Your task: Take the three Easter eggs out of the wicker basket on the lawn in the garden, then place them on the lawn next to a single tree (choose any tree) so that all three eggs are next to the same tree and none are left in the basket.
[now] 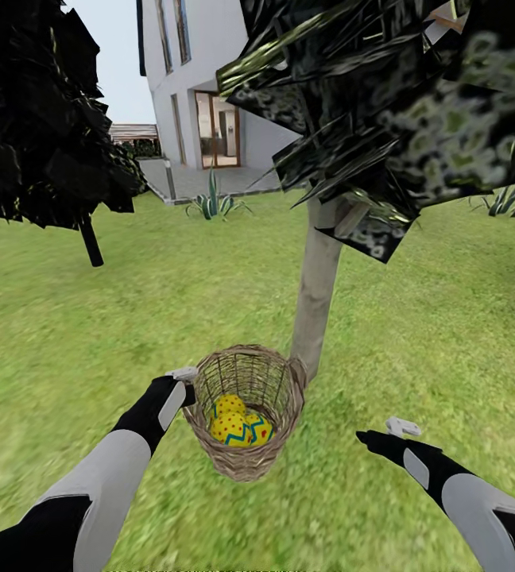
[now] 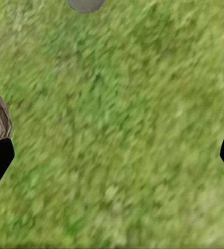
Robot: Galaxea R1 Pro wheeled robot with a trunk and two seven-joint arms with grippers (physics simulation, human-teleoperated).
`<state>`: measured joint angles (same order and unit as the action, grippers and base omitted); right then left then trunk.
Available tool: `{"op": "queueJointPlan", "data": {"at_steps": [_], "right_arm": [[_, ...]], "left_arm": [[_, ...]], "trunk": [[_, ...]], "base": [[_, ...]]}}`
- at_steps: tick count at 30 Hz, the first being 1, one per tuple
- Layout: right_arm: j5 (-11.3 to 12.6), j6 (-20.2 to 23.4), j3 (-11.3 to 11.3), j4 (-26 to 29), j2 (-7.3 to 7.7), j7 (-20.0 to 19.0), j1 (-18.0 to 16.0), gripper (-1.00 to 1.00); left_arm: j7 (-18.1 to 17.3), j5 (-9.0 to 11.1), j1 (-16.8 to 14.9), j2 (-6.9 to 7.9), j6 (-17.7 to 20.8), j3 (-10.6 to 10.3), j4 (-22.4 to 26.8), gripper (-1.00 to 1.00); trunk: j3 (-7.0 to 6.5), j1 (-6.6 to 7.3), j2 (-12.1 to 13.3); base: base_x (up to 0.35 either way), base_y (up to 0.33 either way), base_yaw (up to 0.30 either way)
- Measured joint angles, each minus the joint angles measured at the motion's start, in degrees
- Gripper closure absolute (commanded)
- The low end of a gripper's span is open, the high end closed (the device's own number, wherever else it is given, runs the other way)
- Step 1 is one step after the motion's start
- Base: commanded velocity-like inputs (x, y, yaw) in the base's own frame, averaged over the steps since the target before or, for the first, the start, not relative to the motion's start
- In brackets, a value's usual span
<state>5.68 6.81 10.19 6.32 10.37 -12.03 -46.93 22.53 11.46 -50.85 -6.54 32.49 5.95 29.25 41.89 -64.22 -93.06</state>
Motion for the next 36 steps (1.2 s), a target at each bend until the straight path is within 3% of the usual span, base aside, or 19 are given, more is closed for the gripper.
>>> {"op": "queueJointPlan", "data": {"at_steps": [9, 18, 36], "right_arm": [[0.0, -0.2, 0.0, 0.3, -0.37, -0.1, 0.2, -1.00], [0.0, -0.3, 0.1, 0.3, -0.35, -0.1, 0.2, -1.00], [0.0, -0.3, 0.0, 0.3, -0.39, -0.1, 0.3, -1.00]], "left_arm": [[0.0, -0.1, 0.0, 0.00, 0.0, 0.0, 0.0, 1.00], [0.0, 0.0, 0.0, -0.01, 0.0, 0.0, 0.0, 1.00], [0.0, -0.1, 0.0, 0.00, 0.0, 0.0, 0.0, 1.00]], "trunk": [[2.13, -1.98, -3.6], [4.50, -3.96, -7.2], [9.36, -7.91, -14.4]], "base": [[0.000, 0.000, 0.056], [0.000, 0.000, -0.119], [0.000, 0.000, -0.002]]}}
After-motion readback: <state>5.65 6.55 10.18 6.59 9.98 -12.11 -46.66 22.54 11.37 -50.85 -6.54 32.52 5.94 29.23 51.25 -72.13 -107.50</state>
